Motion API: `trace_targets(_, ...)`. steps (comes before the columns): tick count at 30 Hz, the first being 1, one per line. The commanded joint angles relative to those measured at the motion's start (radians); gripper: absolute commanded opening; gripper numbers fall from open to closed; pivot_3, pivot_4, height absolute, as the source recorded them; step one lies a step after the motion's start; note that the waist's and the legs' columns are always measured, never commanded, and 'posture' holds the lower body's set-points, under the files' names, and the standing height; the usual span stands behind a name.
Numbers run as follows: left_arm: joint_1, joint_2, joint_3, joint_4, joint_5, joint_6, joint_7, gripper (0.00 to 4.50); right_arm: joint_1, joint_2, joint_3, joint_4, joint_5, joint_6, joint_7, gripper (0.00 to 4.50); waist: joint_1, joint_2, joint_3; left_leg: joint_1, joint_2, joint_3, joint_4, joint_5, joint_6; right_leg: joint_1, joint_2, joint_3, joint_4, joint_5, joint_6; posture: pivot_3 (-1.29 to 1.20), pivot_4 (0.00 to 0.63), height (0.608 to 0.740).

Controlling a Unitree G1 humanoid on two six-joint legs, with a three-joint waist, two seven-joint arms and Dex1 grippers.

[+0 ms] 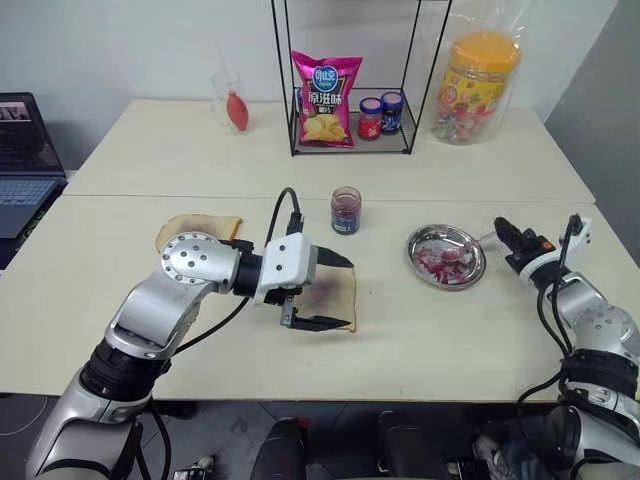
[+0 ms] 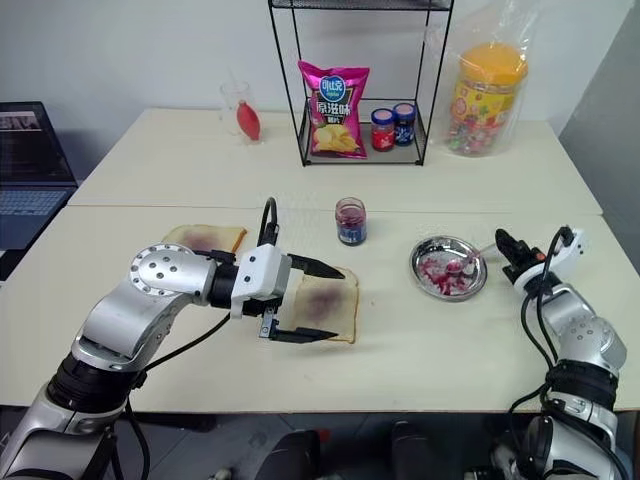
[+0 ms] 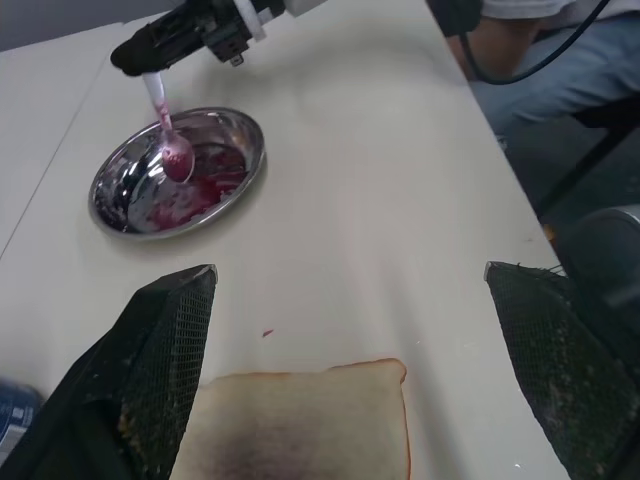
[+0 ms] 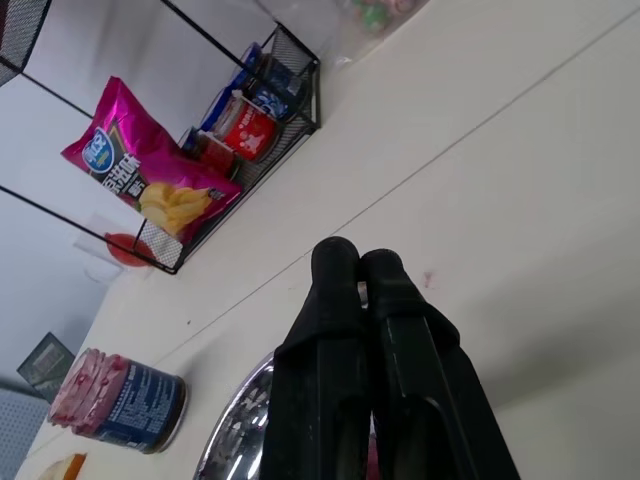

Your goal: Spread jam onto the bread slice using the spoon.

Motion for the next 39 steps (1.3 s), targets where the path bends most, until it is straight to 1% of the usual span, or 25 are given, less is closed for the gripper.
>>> trace_targets(1, 0.008, 0.01, 0.069, -0.017, -0.025, 0.025, 0.046, 4.5, 0.023, -0.022, -0.026, -0.143, 0.058, 0.041, -0.01, 0.02, 0.0, 0.0, 0.0, 0.0, 0.0, 0.0, 0.0, 0.0, 0.0, 0.0, 0.0, 0.0, 0.0, 0.0, 0.0, 0.0, 0.15, 0.74)
trace_targets(6, 0.045, 0.029, 0.126, -0.024, -0.039, 0.057, 0.084, 4.5, 0.063, -0.053, -0.008, -0.267, 0.047, 0.054, -0.008, 0.02, -0.002, 0.002, 0.001, -0.001, 0.0, 0.0, 0.0, 0.0, 0.0, -0.001, 0.0, 0.0, -0.001, 0.0, 0.0, 0.0, 0.15, 0.74)
trace_targets(9, 0.09, 0.036, 0.181, -0.031, -0.048, 0.085, 0.131, 4.5, 0.067, -0.072, -0.006, -0.344, 0.06, 0.062, -0.016, 0.02, -0.002, 0.002, 0.001, 0.0, 0.0, 0.0, 0.0, 0.0, 0.0, -0.001, 0.0, 0.0, 0.0, 0.0, 0.0, 0.0, 0.15, 0.74)
trace_targets(11, 0.122, 0.027, 0.235, -0.041, -0.071, 0.122, 0.177, 4.5, 0.031, -0.082, -0.01, -0.403, 0.09, 0.085, -0.054, 0.02, -0.004, 0.002, 0.001, 0.0, 0.0, 0.0, 0.0, 0.0, 0.0, -0.001, 0.0, 0.0, 0.0, 0.0, 0.0, 0.0, 0.15, 0.74)
trace_targets(13, 0.149, 0.013, 0.296, -0.047, -0.102, 0.161, 0.232, 4.5, -0.038, -0.084, -0.006, -0.449, 0.13, 0.109, -0.107, 0.02, -0.009, 0.003, 0.002, 0.0, 0.0, 0.0, 0.0, 0.0, 0.0, -0.001, 0.0, 0.001, 0.0, 0.0, 0.0, 0.0, 0.15, 0.74)
trace_targets(16, 0.168, 0.007, 0.329, -0.054, -0.114, 0.177, 0.277, 4.5, -0.088, -0.083, 0.011, -0.469, 0.14, 0.127, -0.149, 0.02, -0.009, 0.004, 0.003, 0.0, 0.0, 0.001, 0.0, 0.0, 0.0, -0.001, 0.0, 0.001, 0.0, 0.0, 0.0, 0.0, 0.15, 0.74)
trace_targets(17, 0.175, 0.005, 0.339, -0.053, -0.111, 0.178, 0.297, 4.5, -0.121, -0.074, 0.025, -0.469, 0.144, 0.129, -0.163, 0.02, -0.008, 0.004, 0.002, 0.0, 0.0, 0.0, 0.0, 0.0, 0.0, -0.001, 0.0, 0.0, 0.0, 0.0, 0.0, 0.0, 0.15, 0.74)
trace_targets(18, 0.193, 0.002, 0.355, -0.056, -0.103, 0.174, 0.321, 4.5, -0.178, -0.052, 0.072, -0.463, 0.123, 0.119, -0.172, 0.02, -0.008, 0.004, 0.002, -0.001, 0.001, 0.0, 0.0, 0.0, 0.0, -0.001, 0.0, 0.0, 0.0, 0.0, 0.0, 0.0, 0.15, 0.74)
trace_targets(19, 0.21, -0.006, 0.372, -0.058, -0.095, 0.171, 0.352, 4.5, -0.255, -0.017, 0.152, -0.437, 0.07, 0.094, -0.173, 0.02, -0.007, 0.004, 0.002, -0.001, 0.001, 0.0, 0.0, 0.0, 0.0, -0.001, 0.0, 0.0, 0.0, 0.0, 0.0, 0.0, 0.15, 0.74)
trace_targets(20, 0.221, -0.01, 0.379, -0.062, -0.085, 0.166, 0.376, 4.5, -0.315, 0.005, 0.254, -0.416, -0.004, 0.054, -0.14, 0.02, -0.014, 0.005, 0.003, -0.001, 0.0, 0.0, 0.0, 0.0, 0.0, -0.001, 0.0, 0.0, -0.001, 0.0, 0.0, 0.0, 0.15, 0.74)
trace_targets(21, 0.227, -0.013, 0.379, -0.066, -0.079, 0.163, 0.392, 4.5, -0.351, 0.017, 0.319, -0.398, -0.06, 0.026, -0.11, 0.02, -0.026, 0.007, 0.005, 0.0, 0.001, 0.003, 0.0, 0.0, 0.0, -0.002, 0.0, 0.003, 0.0, 0.0, 0.0, 0.0, 0.15, 0.74)
trace_targets(23, 0.227, -0.019, 0.377, -0.07, -0.07, 0.169, 0.425, 4.5, -0.414, 0.062, 0.398, -0.33, -0.143, -0.038, -0.074, 0.02, -0.033, 0.007, 0.005, -0.002, 0.001, 0.006, -0.001, 0.001, 0.001, -0.007, 0.0, 0.006, 0.002, 0.003, 0.0, 0.0, 0.15, 0.74)
trace_targets(26, 0.229, -0.023, 0.378, -0.071, -0.06, 0.174, 0.468, 4.5, -0.495, 0.129, 0.464, -0.187, -0.233, -0.135, -0.039, 0.02, -0.026, 0.007, 0.004, -0.003, 0.004, 0.003, -0.001, 0.001, 0.001, -0.007, 0.004, 0.003, 0.001, 0.002, 0.0, 0.0, 0.15, 0.74)
trace_targets(28, 0.234, -0.021, 0.378, -0.073, -0.058, 0.174, 0.485, 4.5, -0.539, 0.171, 0.483, -0.097, -0.273, -0.187, -0.023, 0.02, -0.014, 0.007, 0.004, -0.004, 0.004, 0.002, -0.001, 0.001, 0.001, -0.007, 0.004, 0.002, 0.001, 0.002, -0.001, 0.0, 0.15, 0.74)
trace_targets(31, 0.242, -0.027, 0.392, -0.076, -0.064, 0.184, 0.514, 4.5, -0.584, 0.213, 0.527, 0.032, -0.355, -0.29, 0.037, 0.02, -0.003, 0.007, 0.004, -0.005, 0.003, 0.003, -0.002, 0.001, 0.001, -0.008, 0.002, 0.002, 0.0, 0.005, -0.005, 0.0, 0.15, 0.74)
trace_targets(35, 0.252, -0.015, 0.397, -0.074, -0.06, 0.181, 0.532, 4.5, -0.605, 0.234, 0.563, 0.149, -0.441, -0.4, 0.108, 0.02, -0.002, 0.007, 0.004, -0.009, 0.002, 0.004, -0.001, 0.001, 0.001, -0.013, 0.001, 0.002, 0.001, 0.005, -0.006, 0.0, 0.15, 0.74)
trace_targets(39, 0.254, -0.013, 0.397, -0.075, -0.063, 0.183, 0.538, 4.5, -0.612, 0.245, 0.569, 0.19, -0.482, -0.453, 0.149, 0.02, -0.003, 0.007, 0.004, -0.011, 0.002, 0.003, -0.001, 0.001, 0.001, -0.015, 0.001, 0.001, 0.001, 0.005, -0.006, 0.0, 0.15, 0.74)
